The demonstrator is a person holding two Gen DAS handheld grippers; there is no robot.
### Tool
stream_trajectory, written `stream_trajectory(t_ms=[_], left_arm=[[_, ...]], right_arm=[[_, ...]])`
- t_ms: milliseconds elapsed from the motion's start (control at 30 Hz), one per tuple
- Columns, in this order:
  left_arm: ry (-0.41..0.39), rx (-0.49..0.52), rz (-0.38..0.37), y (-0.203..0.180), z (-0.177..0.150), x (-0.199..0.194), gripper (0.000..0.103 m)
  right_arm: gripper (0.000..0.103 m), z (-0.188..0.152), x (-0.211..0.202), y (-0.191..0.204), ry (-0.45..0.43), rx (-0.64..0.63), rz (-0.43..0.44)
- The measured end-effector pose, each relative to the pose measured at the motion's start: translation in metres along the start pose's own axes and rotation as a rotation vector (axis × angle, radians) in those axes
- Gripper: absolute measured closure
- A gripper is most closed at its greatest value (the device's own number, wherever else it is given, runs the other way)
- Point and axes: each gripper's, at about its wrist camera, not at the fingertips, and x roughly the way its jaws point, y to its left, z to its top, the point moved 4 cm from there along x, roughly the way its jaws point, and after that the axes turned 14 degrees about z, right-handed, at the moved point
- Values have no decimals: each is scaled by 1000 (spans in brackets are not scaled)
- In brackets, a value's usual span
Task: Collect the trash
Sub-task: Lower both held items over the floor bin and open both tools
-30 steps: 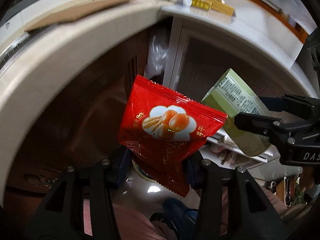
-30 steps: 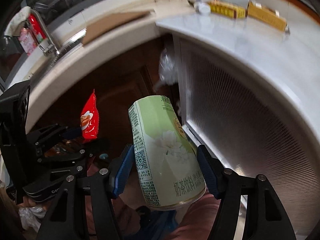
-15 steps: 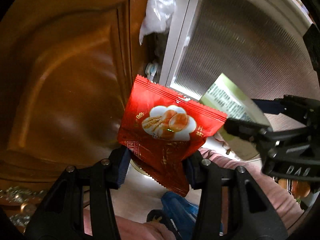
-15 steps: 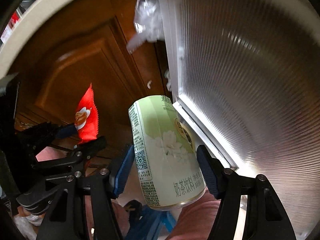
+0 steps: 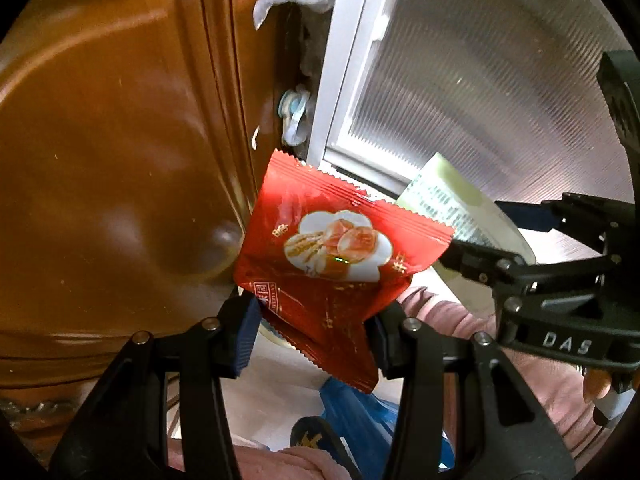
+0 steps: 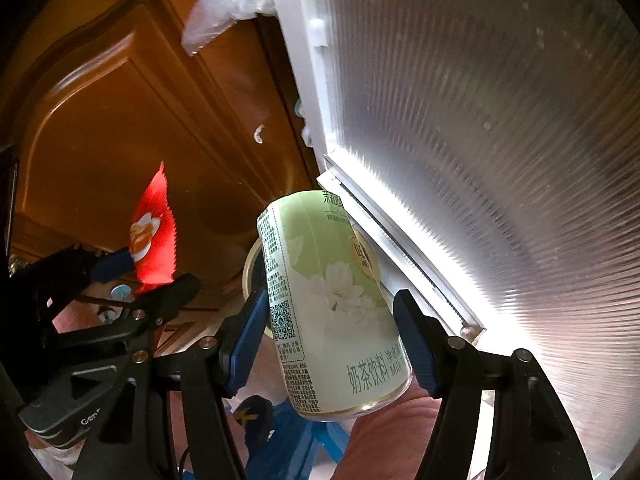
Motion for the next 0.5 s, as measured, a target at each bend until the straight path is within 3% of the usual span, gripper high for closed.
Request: stream_trajectory(t_ms=[500], left_arm=[[73,-108,-50,24,1,8,58]], right_arm=[[38,9,26,-16,30,55,38]])
